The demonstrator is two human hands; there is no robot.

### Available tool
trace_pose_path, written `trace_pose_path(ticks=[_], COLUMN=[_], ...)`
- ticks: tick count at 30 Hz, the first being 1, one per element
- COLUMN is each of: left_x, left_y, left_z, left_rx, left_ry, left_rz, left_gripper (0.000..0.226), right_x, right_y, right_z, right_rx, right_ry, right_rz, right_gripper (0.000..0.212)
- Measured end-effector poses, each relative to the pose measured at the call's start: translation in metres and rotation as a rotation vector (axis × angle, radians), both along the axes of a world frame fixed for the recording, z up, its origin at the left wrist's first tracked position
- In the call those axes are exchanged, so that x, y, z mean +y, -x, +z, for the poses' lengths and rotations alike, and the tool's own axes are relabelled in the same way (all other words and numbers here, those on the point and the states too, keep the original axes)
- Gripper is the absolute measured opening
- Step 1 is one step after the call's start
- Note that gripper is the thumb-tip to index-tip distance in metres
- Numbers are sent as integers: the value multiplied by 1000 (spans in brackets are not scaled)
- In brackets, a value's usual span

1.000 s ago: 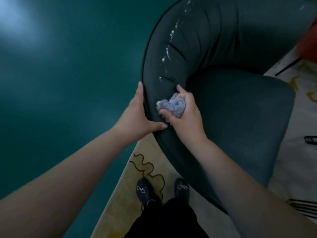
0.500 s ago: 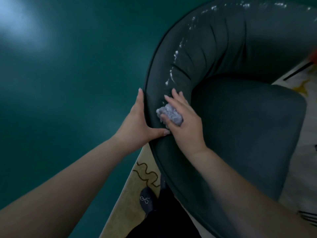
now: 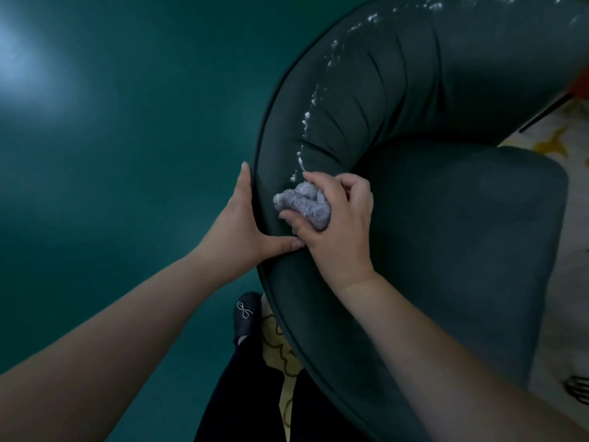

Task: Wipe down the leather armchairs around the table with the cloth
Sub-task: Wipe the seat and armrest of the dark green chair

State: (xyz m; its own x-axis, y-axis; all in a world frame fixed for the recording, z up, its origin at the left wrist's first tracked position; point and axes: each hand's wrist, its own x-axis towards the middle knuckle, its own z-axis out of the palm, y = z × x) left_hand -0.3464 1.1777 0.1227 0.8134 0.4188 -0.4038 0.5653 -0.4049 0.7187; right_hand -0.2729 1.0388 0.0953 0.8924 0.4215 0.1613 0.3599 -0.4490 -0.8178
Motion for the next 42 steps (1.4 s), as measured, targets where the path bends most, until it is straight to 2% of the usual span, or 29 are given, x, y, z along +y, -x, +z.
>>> trace_pose_path(ticks=[3,6,9,14,20,23,26,32,36,39,42], left_x=[10,22,33,42,57,71,82,86,85,86,86], left_y=[-4,-12,-24,-36,-44,-59,-68,-68,-76,-87,-93], left_z=[2,4,7,11,13,15,14,7,8,10,10], left_rx=[-2,-22,-26,-10,-36,-47,-20,-1,-6,-4,21], left_ry=[-7,-19,-45,-26,9,17,47,84,83,69,48], left_rz=[-51,-101,-161,-262,-310,-401,-480,-453,-405,-393,-425], left_gripper=[141,139,139,139,137,135,138,140,141,141,143], right_x=[1,7,12,29,21,26,44,70,46,33,50], right_y=[-3,-10,-14,-5,17,28,8,-64,-35,-4,-32], right_z=[8,17,20,17,20,19,18,11,9,5,7], right_rx=[174,280,203,163,219,243,187,61,66,76,34], right_ry=[-108,-187,-113,26,-16,-67,-21,85,-35,-73,-59], right_rz=[33,-57,-116,-179,-213,-224,-201,-110,-158,-130,-130], right_gripper=[60,59,41,46,41,37,34,28,40,41,36])
